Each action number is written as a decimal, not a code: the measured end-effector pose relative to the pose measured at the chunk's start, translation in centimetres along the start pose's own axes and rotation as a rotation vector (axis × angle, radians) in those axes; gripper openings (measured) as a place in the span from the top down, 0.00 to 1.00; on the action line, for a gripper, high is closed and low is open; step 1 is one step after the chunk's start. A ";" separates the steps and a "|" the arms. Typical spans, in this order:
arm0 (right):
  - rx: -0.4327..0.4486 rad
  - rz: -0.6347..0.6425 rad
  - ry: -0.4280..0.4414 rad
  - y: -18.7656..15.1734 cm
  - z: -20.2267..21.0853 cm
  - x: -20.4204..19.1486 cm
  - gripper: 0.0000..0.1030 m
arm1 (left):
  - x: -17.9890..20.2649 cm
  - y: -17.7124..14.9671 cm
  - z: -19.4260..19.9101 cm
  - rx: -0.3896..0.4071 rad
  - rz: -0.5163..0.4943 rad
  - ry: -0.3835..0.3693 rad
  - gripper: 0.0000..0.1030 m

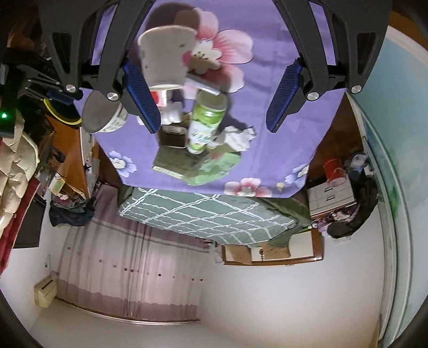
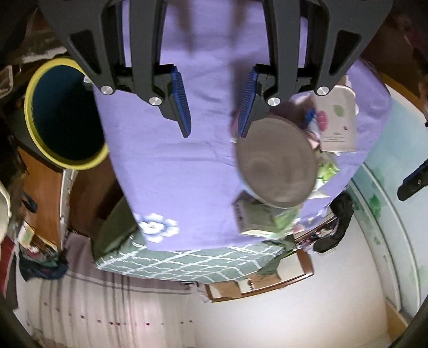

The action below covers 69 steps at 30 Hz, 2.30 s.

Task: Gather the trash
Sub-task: 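Grasp the white bowl rim with the right tool, then carry the white bowl with the right tool into the bin and release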

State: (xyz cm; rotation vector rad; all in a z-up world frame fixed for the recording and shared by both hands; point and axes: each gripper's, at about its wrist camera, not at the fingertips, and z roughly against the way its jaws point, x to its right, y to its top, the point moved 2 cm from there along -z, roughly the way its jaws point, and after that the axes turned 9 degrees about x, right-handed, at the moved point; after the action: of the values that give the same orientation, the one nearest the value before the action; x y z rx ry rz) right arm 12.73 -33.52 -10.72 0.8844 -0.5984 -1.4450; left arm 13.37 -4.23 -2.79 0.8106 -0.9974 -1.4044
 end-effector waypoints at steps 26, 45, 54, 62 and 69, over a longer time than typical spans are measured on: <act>-0.003 -0.047 0.033 1.6 -3.0 -1.0 0.95 | 0.3 -1.9 -1.9 -0.042 -0.001 -0.024 0.22; 0.086 -0.274 -0.266 1.0 1.0 12.7 0.95 | 3.5 -2.5 -2.1 -0.064 -0.047 -0.078 0.21; 0.027 -0.383 -0.438 -1.7 -0.2 20.1 0.95 | 5.4 -3.2 -3.0 -0.098 -0.074 -0.116 0.21; 0.016 -0.429 -0.474 -2.9 -0.3 21.7 0.80 | 7.1 -3.9 -3.6 -0.126 -0.102 -0.140 0.21; 0.029 -0.414 -0.471 -2.7 0.2 21.1 0.80 | 7.8 -5.0 -4.1 -0.158 -0.119 -0.153 0.21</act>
State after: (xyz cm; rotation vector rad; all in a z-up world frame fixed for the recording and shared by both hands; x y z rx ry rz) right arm 12.56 -54.10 -16.16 0.7149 -0.8168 -2.0520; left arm 14.40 -12.57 -8.36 0.6628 -0.9522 -1.6456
